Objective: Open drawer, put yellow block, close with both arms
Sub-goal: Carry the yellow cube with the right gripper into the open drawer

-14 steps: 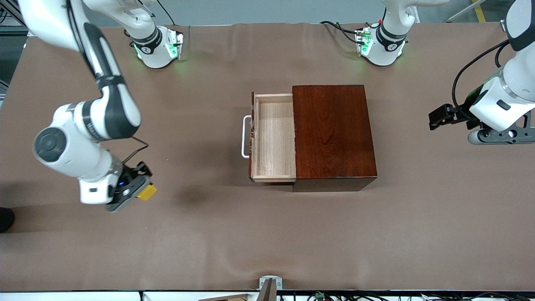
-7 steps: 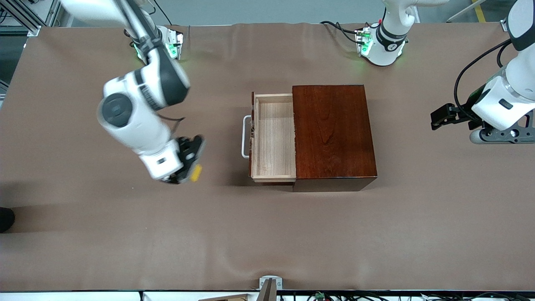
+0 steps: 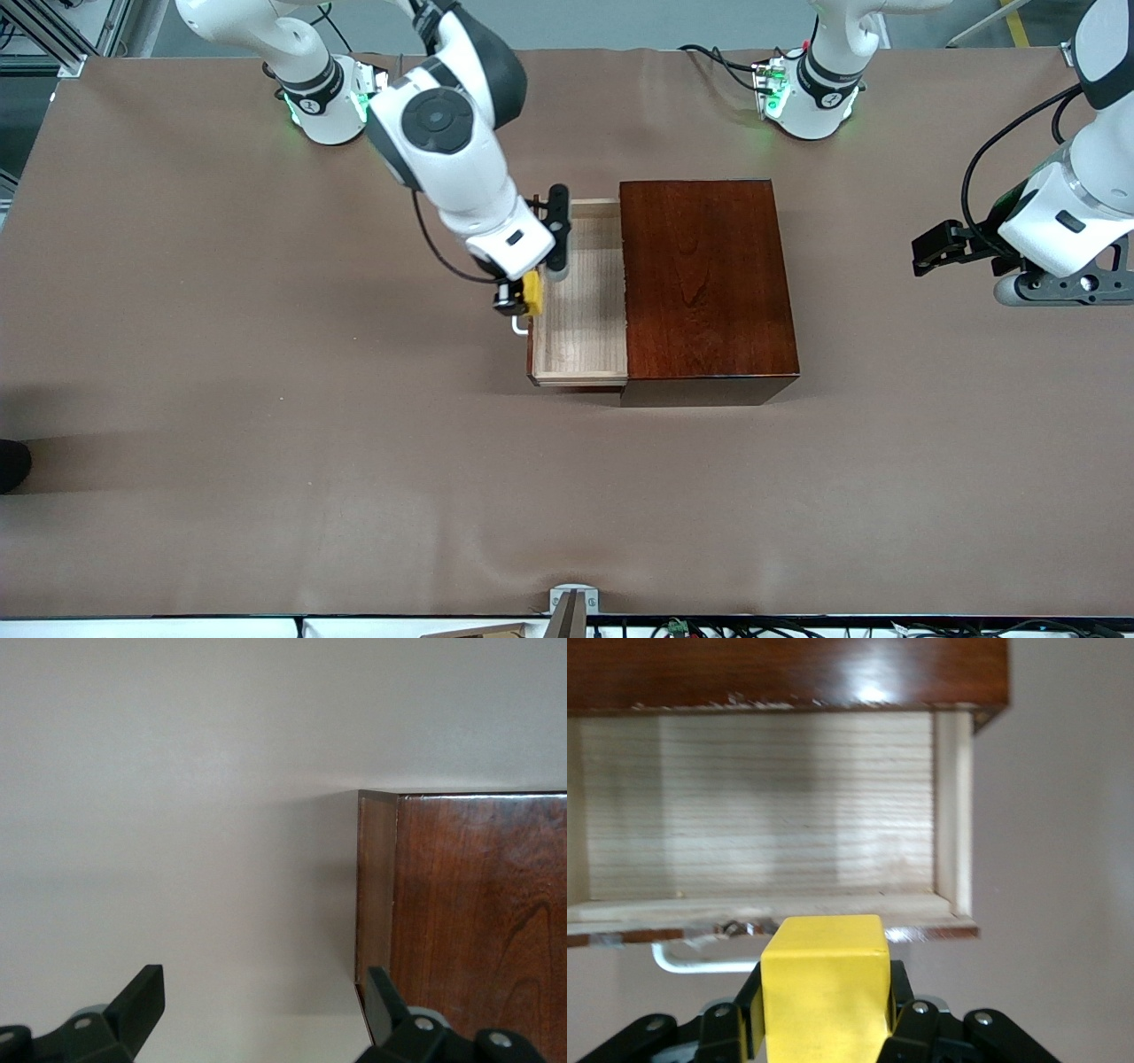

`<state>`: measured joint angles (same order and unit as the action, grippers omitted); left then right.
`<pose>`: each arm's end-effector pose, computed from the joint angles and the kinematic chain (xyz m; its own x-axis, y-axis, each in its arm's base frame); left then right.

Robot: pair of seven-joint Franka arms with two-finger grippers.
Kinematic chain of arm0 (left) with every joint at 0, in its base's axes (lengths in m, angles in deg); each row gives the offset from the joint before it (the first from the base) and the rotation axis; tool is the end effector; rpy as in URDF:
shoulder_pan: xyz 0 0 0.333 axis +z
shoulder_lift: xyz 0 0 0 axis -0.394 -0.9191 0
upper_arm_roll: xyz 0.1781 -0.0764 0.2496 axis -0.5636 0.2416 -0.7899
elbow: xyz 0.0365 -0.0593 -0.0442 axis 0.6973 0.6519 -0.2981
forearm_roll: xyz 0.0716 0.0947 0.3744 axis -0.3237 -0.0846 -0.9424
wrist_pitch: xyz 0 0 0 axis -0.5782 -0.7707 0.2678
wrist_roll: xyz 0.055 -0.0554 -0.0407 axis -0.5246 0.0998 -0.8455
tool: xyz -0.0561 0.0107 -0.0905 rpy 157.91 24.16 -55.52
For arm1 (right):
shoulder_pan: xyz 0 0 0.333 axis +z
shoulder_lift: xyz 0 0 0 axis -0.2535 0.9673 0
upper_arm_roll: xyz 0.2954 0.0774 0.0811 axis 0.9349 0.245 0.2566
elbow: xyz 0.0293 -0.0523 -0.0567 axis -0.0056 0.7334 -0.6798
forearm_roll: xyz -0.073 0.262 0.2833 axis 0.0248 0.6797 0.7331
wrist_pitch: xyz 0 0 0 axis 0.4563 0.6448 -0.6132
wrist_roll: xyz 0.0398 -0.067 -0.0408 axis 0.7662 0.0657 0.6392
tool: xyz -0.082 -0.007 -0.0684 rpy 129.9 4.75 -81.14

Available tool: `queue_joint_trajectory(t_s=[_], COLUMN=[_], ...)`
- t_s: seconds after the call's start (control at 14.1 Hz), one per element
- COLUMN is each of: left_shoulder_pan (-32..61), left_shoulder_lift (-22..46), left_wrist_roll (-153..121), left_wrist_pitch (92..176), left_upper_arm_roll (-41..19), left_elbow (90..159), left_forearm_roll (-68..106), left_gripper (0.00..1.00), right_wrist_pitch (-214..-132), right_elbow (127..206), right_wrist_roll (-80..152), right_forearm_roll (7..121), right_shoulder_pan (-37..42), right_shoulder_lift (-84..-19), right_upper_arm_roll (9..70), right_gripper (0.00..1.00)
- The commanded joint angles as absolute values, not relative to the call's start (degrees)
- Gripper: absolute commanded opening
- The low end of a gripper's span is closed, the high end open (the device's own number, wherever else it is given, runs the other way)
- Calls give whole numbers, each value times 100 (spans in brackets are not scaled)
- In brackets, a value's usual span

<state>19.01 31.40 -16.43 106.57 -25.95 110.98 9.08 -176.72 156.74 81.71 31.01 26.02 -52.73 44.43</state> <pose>0.5834 -0.0719 0.5934 0.9990 -0.0133 -0.0421 -0.0138 -0.9998 -0.0113 0.5195 0.4474 0.4364 0.0005 0.9921 0.1255 0.9978 -0.0088 0.0658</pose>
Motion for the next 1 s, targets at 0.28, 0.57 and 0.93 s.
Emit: queue_joint_trajectory(t_s=[0.28,0.57,0.93], left_shoulder_pan=[1978,2013,2013], left_shoulder_lift=[3281,3237,3228], left_wrist_roll=[-1532,-1584,-1593], left_wrist_pitch=[10769,10796,10805], left_upper_arm_roll=[-2566,-2575,-2575], left_elbow=[11261,11261,11261], left_forearm_roll=[1007,1015,1016], left_gripper=[100,100,100], right_wrist_pitch=[-17650,-17676,-17913], right_elbow=[15016,14814,14752], right_wrist_roll=[7585,7303,6741], right_forearm_roll=[3029,2985,2608], right_shoulder_pan=[3057,3164,3436], right_shoulder_lift=[-4473,-4112,-3716], right_upper_arm_roll=[4364,4346,4329], right_gripper=[0,0,0])
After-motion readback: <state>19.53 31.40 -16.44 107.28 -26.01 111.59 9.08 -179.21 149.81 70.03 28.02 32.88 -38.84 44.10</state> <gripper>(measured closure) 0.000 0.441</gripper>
